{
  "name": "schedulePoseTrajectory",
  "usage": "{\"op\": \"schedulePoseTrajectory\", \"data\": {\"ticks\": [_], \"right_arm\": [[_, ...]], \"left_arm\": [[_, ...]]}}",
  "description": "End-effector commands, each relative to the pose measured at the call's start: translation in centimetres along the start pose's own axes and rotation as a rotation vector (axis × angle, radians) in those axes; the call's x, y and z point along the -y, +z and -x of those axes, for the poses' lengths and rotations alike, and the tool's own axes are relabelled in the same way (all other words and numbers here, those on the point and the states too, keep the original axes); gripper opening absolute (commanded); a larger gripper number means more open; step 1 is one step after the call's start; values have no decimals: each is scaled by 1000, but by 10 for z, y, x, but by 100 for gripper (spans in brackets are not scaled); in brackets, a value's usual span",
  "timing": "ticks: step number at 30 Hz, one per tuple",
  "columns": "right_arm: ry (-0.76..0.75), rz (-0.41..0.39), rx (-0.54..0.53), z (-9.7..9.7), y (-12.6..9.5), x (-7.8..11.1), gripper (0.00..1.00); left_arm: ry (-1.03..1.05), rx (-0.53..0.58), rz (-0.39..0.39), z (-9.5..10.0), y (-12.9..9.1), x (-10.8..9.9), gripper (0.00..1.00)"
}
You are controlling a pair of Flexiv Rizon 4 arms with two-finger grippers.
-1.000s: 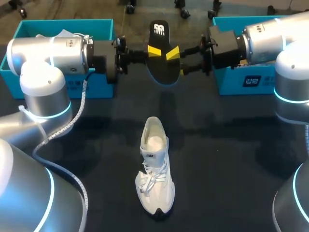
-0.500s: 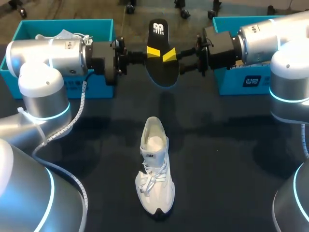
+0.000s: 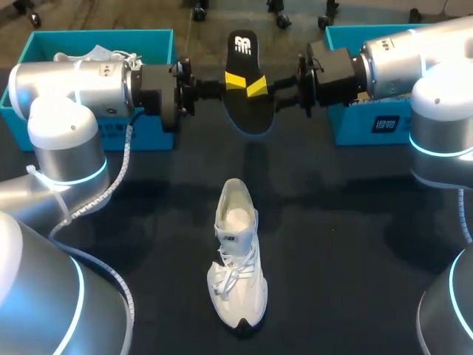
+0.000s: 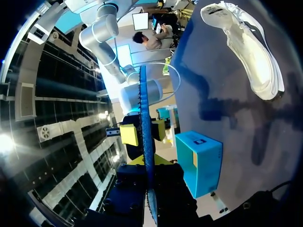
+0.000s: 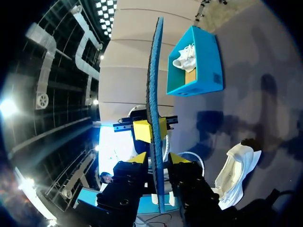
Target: Take the shoe out of the shoebox, open the shoe tongue, remove and reinsert the insole, then place the shoe into the shoebox
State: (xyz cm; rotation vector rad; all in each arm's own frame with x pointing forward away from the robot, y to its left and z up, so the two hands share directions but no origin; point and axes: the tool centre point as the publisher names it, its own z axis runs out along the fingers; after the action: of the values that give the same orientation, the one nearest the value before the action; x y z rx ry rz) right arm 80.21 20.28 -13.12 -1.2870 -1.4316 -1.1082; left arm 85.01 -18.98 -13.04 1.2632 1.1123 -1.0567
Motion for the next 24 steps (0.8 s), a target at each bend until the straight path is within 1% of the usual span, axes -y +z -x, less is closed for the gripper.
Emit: {"op": "schedulePoseTrajectory", "data": {"ticks": [1,8,14,17,18,19,24], "right_arm": [[-1,4,2,0,2,1,16],[0,6,0,1,2,0,20],[0,9,1,1,1,0,20],[0,10,1,1,1,0,16],[-1,10,1,2,0,0,4],[-1,9,1,2,1,-1,0],[-1,19,8,3,0,-2,0]], "left_arm": [[4,2,0,-1,0,1,0],[7,2,0,0,0,1,0],[8,2,0,0,0,0,0],[7,3,0,0,0,0,0],[7,3,0,0,0,0,0],[7,2,-1,-1,0,-1,0],[-4,-3,-5,-2,1,0,0]]}}
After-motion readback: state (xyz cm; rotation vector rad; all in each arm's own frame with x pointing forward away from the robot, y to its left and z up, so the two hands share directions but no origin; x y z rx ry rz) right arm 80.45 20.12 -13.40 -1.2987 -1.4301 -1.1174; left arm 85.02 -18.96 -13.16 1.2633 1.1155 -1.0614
